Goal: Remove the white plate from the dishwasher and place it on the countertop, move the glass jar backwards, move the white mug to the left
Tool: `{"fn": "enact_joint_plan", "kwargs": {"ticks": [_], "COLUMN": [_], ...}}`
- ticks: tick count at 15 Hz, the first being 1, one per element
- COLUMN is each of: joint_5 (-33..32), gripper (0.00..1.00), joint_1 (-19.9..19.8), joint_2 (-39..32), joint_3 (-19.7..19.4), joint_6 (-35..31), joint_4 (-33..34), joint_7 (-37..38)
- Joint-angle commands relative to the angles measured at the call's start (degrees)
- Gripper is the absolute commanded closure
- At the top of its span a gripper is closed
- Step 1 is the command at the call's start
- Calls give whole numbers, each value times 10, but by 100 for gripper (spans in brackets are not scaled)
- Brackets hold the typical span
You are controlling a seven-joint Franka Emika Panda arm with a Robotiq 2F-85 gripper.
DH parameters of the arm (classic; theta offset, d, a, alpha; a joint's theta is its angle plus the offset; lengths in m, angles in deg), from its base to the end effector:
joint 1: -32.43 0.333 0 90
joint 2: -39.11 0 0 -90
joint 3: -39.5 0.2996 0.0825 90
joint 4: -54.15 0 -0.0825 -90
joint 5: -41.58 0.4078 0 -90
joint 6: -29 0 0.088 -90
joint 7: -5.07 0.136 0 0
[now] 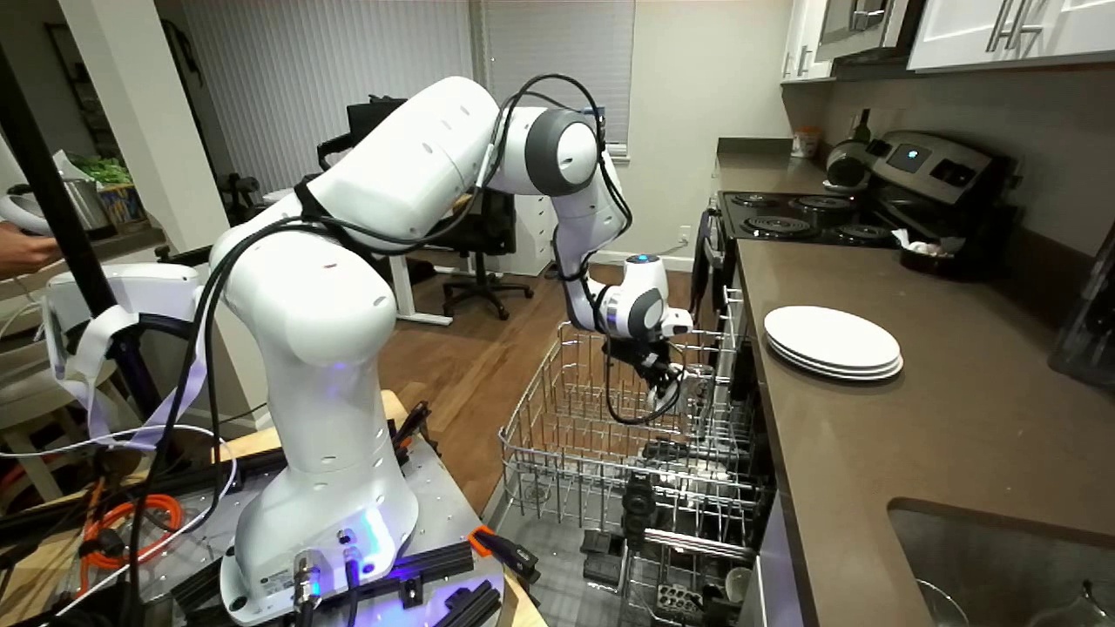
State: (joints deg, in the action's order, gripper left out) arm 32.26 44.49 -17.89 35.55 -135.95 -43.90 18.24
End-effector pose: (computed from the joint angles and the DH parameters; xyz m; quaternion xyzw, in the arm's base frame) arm 0.6453 0.0998 -0.0262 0.9936 0.0505 0.0939 0.0385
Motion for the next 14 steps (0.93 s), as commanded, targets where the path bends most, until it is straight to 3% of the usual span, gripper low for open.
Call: {"fn": "enact_joint_plan", "kwargs": {"ticks": [1,8,10,14], "joint_5": [18,12,10,7], "gripper": [52,6,0,0], "joint_1": [-6,10,17,32], "joint_2": [3,33,50,100], "joint_3": [5,-8,-11,-6], "joint_6": [24,35,35,34], "joint_4": [14,-7,-23,-80], "joint_7": [-29,-16,-12,-9]}}
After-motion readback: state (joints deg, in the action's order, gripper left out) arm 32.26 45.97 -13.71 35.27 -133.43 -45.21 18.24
